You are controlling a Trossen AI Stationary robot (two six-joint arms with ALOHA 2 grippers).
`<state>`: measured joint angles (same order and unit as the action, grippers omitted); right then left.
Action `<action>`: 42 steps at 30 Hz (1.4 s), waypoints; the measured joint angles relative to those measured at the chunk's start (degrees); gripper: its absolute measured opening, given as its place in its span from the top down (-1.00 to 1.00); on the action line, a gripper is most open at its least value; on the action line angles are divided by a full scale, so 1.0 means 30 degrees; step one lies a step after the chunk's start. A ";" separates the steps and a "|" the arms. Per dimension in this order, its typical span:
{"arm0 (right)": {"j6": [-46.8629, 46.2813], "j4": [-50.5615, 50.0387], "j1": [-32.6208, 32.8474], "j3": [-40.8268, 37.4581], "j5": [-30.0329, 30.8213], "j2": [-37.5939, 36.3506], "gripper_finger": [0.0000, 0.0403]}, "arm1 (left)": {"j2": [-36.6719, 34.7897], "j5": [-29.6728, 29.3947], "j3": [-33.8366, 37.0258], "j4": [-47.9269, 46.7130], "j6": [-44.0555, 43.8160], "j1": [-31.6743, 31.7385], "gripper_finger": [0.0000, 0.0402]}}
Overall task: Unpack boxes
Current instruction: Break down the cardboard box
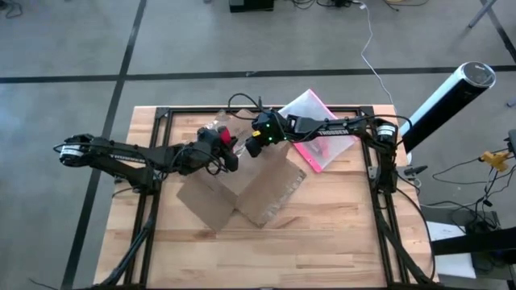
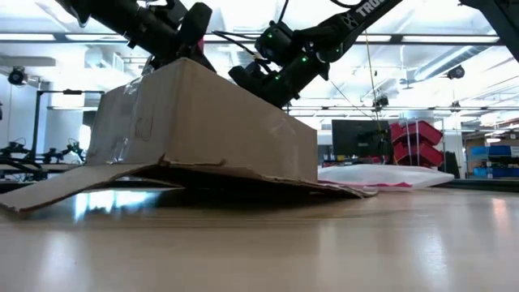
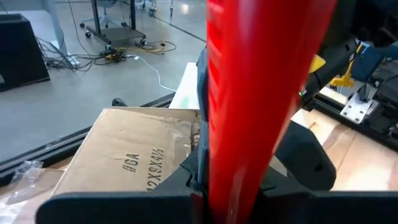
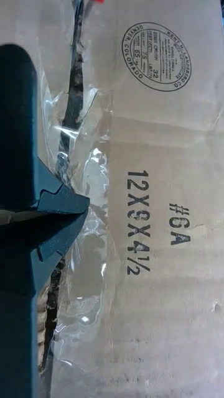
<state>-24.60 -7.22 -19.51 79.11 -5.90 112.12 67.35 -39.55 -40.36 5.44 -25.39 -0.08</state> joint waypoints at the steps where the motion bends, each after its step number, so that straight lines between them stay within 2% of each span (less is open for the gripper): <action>1: 0.0000 0.0000 0.0000 0.0000 0.0004 0.0000 1.00 | 0.0000 0.0002 0.0000 -0.0003 0.0179 0.0002 0.89; 10: -0.0015 0.0000 0.0007 0.0000 0.0002 0.0000 1.00 | 0.0003 0.0484 0.0120 -0.0068 0.0361 0.0022 0.89; 23: 0.0046 0.0000 0.0036 0.0002 0.0009 0.0000 1.00 | 0.0015 0.2027 0.0124 -0.2316 0.0134 0.0022 0.89; 27: 0.0063 -0.0006 0.0022 0.0007 -0.0012 0.0000 1.00 | 0.0015 0.2971 0.0127 -0.3152 -0.0881 -0.0100 0.89; 32: 0.0401 -0.0163 -0.0001 0.0001 0.0156 0.0000 1.00 | -0.0116 0.3162 0.0140 -0.3639 -0.2101 -0.0745 0.89; 42: 0.0546 -0.0372 -0.0255 0.0000 0.0405 0.0000 1.00 | -0.0641 0.4068 -0.2230 -0.8036 -0.2885 -0.1513 0.89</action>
<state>-22.96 -8.34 -20.27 79.11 -4.69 112.12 65.43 -27.35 -47.05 -18.67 -34.05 -4.62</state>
